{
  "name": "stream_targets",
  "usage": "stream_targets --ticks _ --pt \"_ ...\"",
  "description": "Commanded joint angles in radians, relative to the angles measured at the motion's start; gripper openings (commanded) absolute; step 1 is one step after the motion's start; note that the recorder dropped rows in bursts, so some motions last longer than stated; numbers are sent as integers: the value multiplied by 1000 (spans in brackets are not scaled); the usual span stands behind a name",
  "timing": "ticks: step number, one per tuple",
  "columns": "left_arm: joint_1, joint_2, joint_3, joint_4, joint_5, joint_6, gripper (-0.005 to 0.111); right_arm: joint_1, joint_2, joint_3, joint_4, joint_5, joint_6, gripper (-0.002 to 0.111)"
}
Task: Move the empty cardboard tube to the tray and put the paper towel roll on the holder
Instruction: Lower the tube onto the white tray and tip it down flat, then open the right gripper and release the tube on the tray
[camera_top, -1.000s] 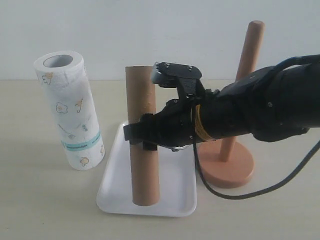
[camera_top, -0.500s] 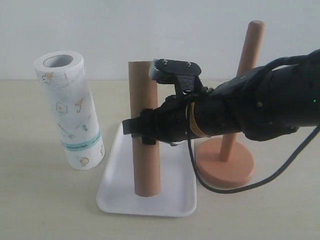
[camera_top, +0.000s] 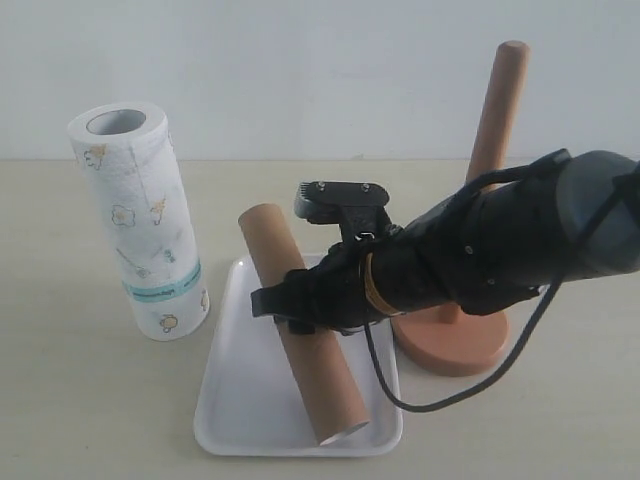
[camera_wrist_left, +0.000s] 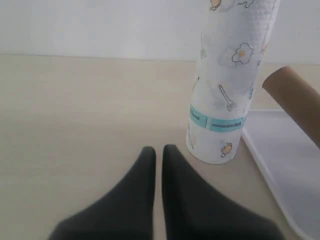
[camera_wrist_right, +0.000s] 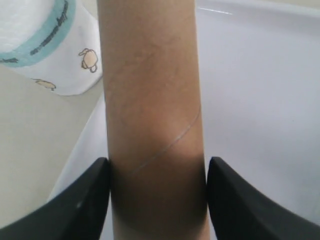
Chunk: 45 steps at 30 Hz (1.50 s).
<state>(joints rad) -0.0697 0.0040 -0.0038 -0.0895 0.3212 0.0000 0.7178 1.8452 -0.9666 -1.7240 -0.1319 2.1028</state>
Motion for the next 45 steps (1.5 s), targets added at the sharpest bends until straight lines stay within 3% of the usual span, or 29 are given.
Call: stream_targets --ticks 1,19,25,37,39,45 --pt "-5 -4 4 1 -7 -7 5 0 2 -4 13 35 -9 0" --pt "-5 -4 4 1 -7 -7 5 0 2 -4 135 93 -5 0" --pt "-5 -4 4 1 -7 -7 5 0 26 1 252 80 -3 0" --pt "-5 -4 4 1 -7 -7 5 0 82 -3 279 91 -12 0" --pt "-5 -4 4 1 -7 -7 5 0 82 -3 279 76 -33 11" --pt "-5 -4 4 1 -7 -7 5 0 82 -3 279 44 -44 88"
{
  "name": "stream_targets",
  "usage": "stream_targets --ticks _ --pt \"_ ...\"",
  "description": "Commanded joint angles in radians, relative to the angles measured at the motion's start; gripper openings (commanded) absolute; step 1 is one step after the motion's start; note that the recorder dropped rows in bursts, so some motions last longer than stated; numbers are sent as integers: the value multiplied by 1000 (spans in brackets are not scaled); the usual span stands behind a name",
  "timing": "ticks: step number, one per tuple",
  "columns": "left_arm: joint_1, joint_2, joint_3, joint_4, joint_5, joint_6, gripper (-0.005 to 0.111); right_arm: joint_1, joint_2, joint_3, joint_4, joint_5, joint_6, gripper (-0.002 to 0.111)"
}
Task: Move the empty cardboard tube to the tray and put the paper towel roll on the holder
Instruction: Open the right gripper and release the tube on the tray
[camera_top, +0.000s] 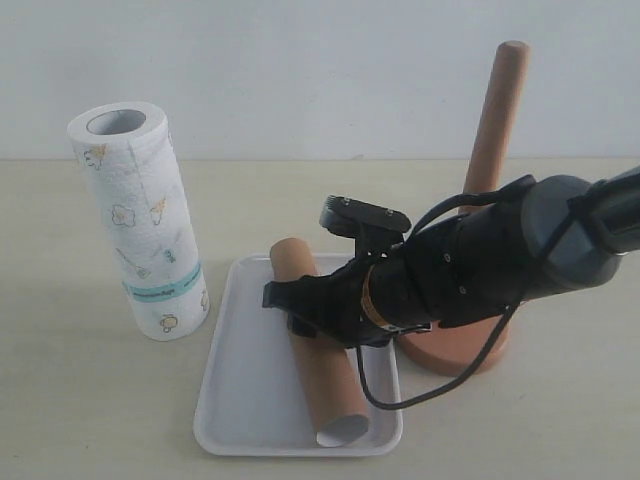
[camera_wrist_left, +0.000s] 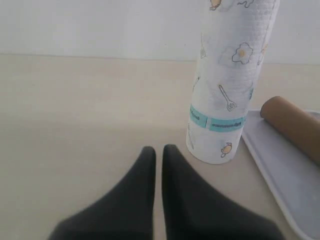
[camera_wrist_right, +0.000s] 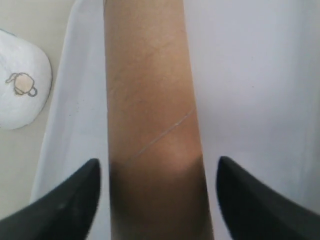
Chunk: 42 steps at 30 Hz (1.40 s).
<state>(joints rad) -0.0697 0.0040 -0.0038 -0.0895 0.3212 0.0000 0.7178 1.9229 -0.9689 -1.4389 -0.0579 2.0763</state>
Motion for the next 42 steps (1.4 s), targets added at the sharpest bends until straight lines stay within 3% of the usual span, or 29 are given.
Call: stream_targets --ticks 1,3,18,31,42 --pt "-5 -4 4 1 -7 -7 5 0 2 -3 -6 -37 -19 96" --pt "-5 -4 4 1 -7 -7 5 0 -9 -10 -6 -66 -17 105" --pt "-5 -4 4 1 -7 -7 5 0 -345 -21 -50 -122 -20 105" --pt "-5 -4 4 1 -7 -7 5 0 -435 -21 -234 -498 23 105" --pt "-5 -4 4 1 -7 -7 5 0 -435 -21 -297 -630 23 105"
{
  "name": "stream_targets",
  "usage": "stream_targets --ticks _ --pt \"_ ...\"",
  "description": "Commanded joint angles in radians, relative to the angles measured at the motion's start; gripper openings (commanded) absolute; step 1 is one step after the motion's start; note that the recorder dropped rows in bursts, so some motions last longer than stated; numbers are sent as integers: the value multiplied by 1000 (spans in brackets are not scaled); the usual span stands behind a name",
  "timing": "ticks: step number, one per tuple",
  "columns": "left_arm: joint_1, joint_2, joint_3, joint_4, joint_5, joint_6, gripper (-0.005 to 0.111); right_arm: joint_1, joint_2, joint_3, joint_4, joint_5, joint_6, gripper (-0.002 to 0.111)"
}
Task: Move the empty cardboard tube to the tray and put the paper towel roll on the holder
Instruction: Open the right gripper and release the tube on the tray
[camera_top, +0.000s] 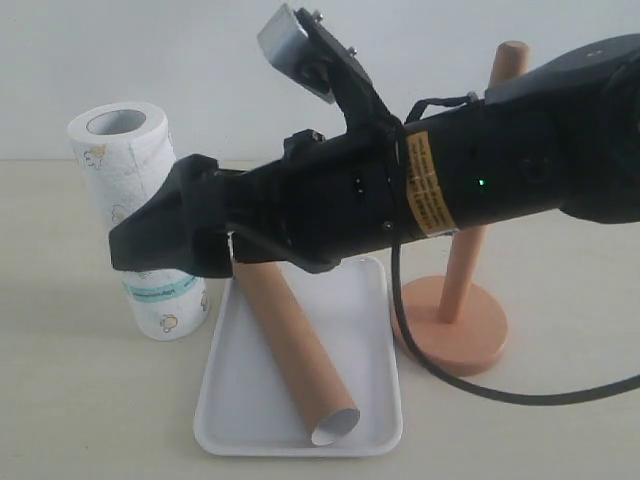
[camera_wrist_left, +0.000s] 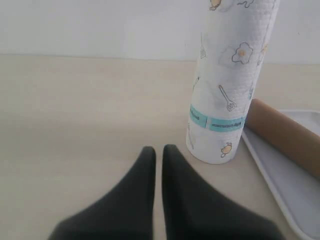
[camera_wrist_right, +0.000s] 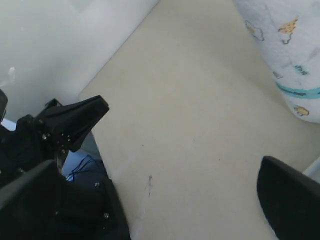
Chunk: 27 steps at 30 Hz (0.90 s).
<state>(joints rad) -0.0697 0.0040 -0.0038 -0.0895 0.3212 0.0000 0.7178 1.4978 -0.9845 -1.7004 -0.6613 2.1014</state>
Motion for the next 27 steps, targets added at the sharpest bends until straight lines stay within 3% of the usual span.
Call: stream_targets --ticks 1,8,11,13,18,19,27 --pt "-5 -4 4 1 -7 -7 5 0 -10 -5 -44 -26 -2 105" --pt "-5 -4 4 1 -7 -7 5 0 -10 -5 -44 -130 -3 105" --pt "-5 -4 4 1 -7 -7 5 0 -10 -5 -44 -179 -3 94" --pt "-5 -4 4 1 -7 -7 5 0 -10 -5 -44 -205 -3 78" --pt "-5 -4 4 1 -7 -7 5 0 -10 -5 -44 -326 -8 9" --pt "-5 -4 4 1 -7 -7 5 0 -10 -5 -44 -357 -6 0" --pt "-5 -4 4 1 -7 -7 5 0 -10 -5 -44 -437 -6 1"
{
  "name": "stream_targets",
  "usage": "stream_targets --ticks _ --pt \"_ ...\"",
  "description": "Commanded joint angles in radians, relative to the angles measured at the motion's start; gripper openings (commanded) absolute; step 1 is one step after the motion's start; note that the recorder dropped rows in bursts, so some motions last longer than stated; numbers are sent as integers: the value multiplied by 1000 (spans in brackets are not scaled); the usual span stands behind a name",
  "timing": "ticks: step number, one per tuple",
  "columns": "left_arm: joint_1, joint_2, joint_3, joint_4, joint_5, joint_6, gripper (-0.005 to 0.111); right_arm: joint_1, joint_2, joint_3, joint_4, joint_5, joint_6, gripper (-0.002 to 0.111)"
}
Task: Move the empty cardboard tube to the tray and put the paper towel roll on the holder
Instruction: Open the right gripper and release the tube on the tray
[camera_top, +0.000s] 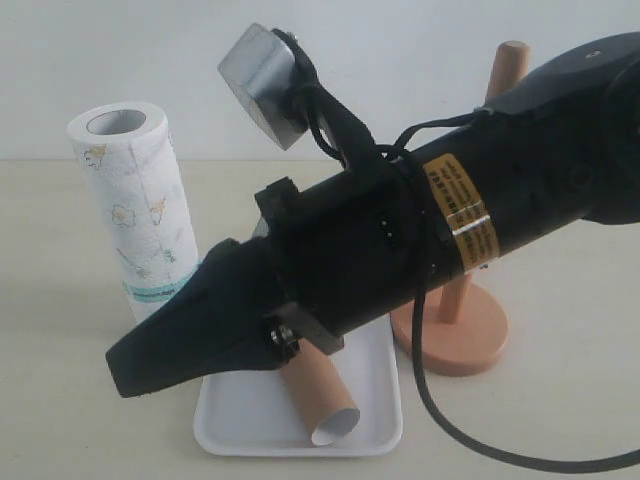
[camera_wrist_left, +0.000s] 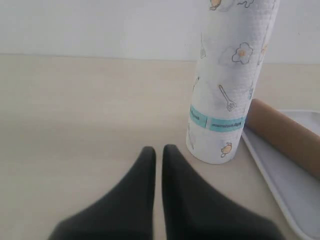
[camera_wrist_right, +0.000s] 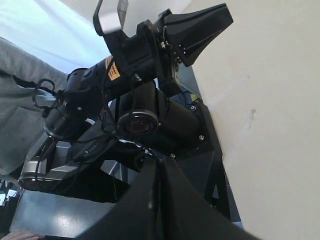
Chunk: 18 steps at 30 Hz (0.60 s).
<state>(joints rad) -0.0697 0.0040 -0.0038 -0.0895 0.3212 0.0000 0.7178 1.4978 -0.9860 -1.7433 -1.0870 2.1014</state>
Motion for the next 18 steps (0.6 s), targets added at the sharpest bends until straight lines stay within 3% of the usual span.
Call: stream_targets --ticks 1,18 --pt "-5 -4 4 1 -7 -7 5 0 -10 -4 -1 -11 -6 1" --pt "-5 -4 4 1 -7 -7 5 0 -10 -4 -1 -5 -8 1"
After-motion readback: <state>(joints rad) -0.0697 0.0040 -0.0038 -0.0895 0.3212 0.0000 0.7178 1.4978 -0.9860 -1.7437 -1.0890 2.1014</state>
